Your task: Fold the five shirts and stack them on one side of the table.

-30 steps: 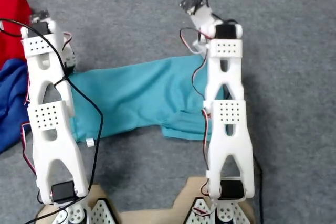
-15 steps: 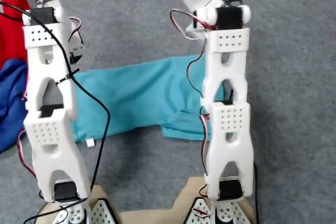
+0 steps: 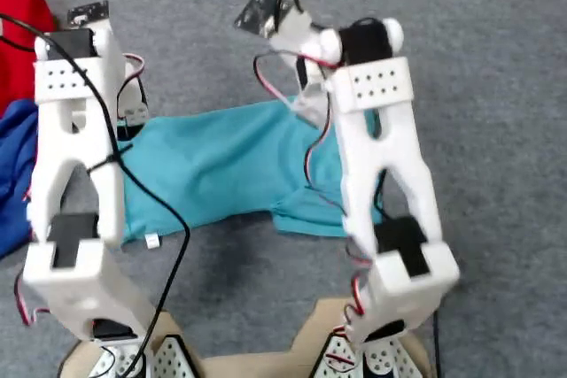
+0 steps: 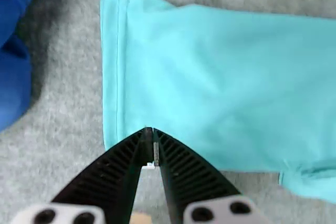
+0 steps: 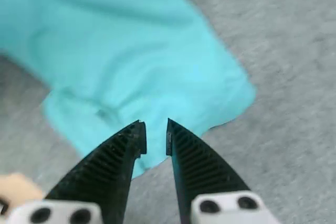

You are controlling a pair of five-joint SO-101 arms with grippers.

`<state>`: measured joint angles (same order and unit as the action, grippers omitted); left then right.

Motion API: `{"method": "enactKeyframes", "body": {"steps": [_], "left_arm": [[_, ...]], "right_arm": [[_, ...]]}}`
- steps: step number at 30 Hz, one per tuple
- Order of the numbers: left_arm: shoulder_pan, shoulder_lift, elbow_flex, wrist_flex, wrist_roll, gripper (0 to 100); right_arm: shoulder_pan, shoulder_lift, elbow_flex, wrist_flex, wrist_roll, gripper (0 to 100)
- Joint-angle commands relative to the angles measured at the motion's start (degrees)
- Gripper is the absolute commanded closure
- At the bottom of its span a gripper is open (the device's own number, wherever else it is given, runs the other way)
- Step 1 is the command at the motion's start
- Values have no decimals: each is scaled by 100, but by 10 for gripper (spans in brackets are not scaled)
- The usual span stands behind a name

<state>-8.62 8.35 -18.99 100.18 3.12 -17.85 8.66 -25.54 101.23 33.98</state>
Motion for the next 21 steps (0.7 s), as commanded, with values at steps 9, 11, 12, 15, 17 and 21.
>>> {"method": "enactKeyframes", "body": {"steps": [9,11,12,15,17,21], "left_arm": [[79,-3046,3332,62,-598,980],[79,-3433,3789,53,-598,980],[79,-3609,3974,53,-615,980],[79,-3996,4360,53,-949,980],[88,-4154,4519,35,-1081,980],[88,-4215,4747,-325,-1125,980]], "right_arm": [[-541,-2431,4593,-1521,343,907],[-602,-2615,5103,-1837,299,907],[-593,-2712,5270,-1996,211,907],[-593,-2774,5420,-2224,105,906],[-602,-2651,5411,-2224,70,886],[-576,-2308,5402,-2303,53,843]]}}
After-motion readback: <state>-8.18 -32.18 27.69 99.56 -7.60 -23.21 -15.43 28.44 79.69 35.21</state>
